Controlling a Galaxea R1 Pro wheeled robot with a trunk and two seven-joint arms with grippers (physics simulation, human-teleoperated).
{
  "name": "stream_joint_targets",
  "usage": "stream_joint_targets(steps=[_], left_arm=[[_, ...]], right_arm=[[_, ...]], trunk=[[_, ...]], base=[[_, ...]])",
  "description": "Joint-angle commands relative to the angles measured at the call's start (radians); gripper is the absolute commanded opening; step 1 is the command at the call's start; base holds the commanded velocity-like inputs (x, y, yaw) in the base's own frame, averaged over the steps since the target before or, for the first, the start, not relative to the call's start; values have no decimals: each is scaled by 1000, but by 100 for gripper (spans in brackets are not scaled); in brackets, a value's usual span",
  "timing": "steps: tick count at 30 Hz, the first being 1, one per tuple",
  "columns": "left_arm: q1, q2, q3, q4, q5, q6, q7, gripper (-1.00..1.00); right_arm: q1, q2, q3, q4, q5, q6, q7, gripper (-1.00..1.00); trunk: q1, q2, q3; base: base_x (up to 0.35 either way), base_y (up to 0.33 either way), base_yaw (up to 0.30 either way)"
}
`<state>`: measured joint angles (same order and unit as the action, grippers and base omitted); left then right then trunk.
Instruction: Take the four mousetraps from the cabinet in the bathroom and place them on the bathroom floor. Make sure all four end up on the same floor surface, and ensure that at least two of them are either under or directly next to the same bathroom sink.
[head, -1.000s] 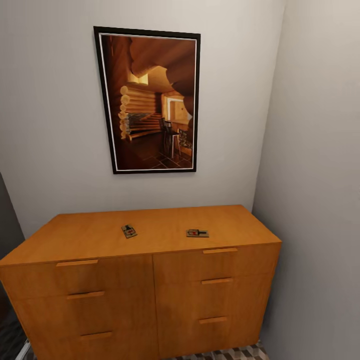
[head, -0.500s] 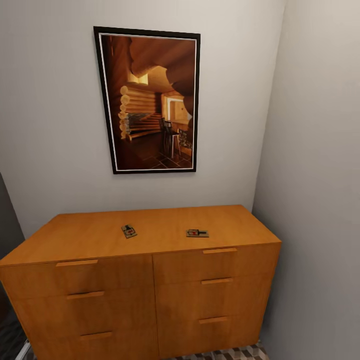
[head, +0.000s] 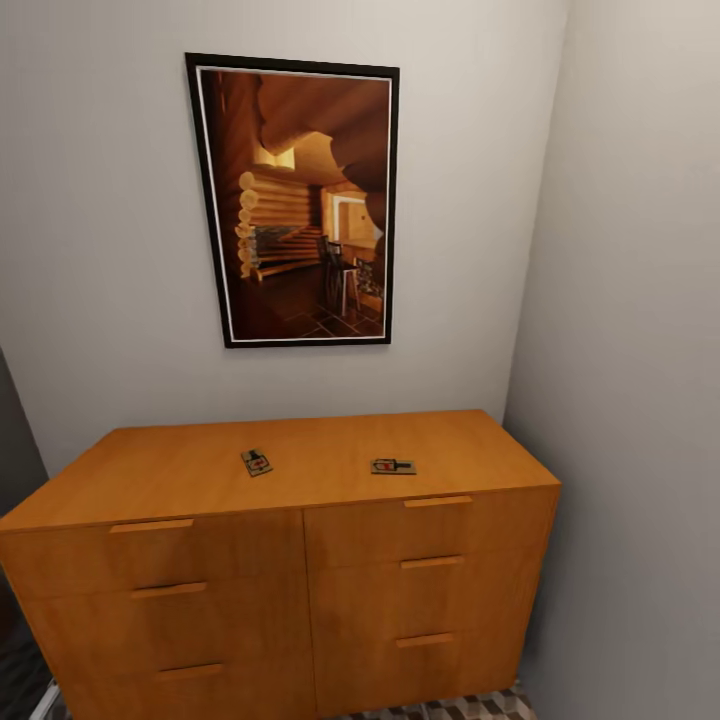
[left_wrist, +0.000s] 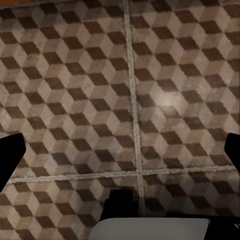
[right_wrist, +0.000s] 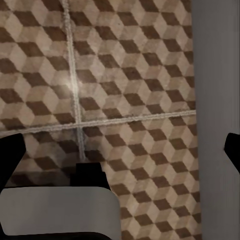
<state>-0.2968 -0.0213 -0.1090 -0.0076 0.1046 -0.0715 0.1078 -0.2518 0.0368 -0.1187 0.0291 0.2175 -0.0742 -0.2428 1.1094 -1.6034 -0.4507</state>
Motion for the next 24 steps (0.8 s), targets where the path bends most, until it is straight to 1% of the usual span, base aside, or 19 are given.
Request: stream_joint_targets(steps=[1,16,24], left_arm=[[-1,0,-8,1,10,-4,3,100],[-1,0,-8,1,10,-4,3,100],[-1,0,-8,0,10,-4,3,100]], right_arm=[[-1,0,-9,3,10,-6,-4,100],[-1,0,-9,3,10,-6,-4,100],[-1,0,-9,3,10,-6,-4,100]], trunk=[[0,-1,-1],[0,-1,-1],[0,-1,-1]], base=[[0,-87,0],[22,-136,0],[50,-67,0]])
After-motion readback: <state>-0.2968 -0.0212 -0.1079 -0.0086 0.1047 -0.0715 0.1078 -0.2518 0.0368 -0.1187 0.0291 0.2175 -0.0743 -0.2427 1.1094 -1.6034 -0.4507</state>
